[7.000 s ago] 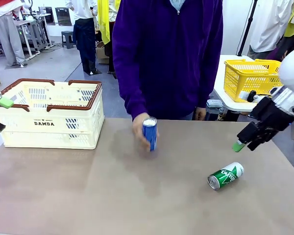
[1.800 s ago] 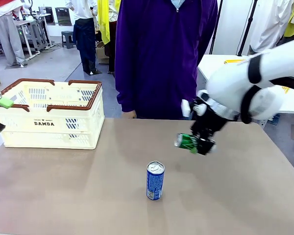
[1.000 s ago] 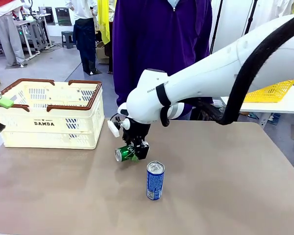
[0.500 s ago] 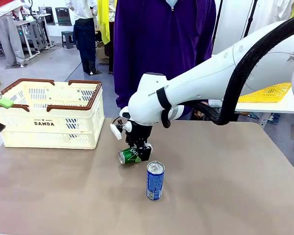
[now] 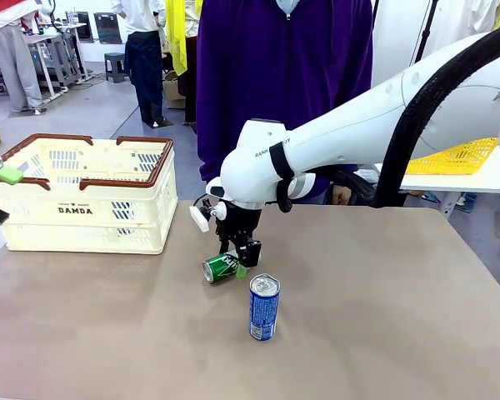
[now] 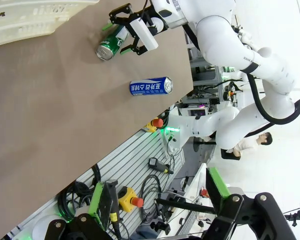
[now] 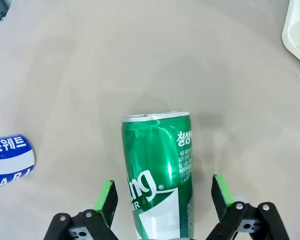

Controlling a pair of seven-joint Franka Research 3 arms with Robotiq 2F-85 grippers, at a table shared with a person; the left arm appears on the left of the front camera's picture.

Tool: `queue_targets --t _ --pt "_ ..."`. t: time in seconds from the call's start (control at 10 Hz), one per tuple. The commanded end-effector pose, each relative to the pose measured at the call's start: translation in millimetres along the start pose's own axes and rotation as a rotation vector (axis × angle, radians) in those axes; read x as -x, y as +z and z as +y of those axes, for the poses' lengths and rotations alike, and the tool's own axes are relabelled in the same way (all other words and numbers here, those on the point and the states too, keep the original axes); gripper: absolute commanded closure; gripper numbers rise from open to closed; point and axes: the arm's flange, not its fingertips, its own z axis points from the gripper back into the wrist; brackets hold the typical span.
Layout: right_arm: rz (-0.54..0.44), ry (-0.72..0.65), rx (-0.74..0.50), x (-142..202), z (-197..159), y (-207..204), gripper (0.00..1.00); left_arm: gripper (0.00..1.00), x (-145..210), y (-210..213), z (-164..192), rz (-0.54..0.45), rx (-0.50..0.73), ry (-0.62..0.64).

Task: Place the drinks into the Shopping basket.
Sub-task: Pick up one drink and place it into the Shopping basket.

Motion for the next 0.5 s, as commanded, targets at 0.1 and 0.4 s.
queue_targets --t 0.1,0.4 --pt "-0.021 -0.035 -0.016 -2 5 22 0.0 0.0 0 0 -2 -0.009 0.016 0.004" --pt "-0.021 -0.071 0.011 7 33 91 0.0 0.0 0 0 -2 -0.009 0.016 0.004"
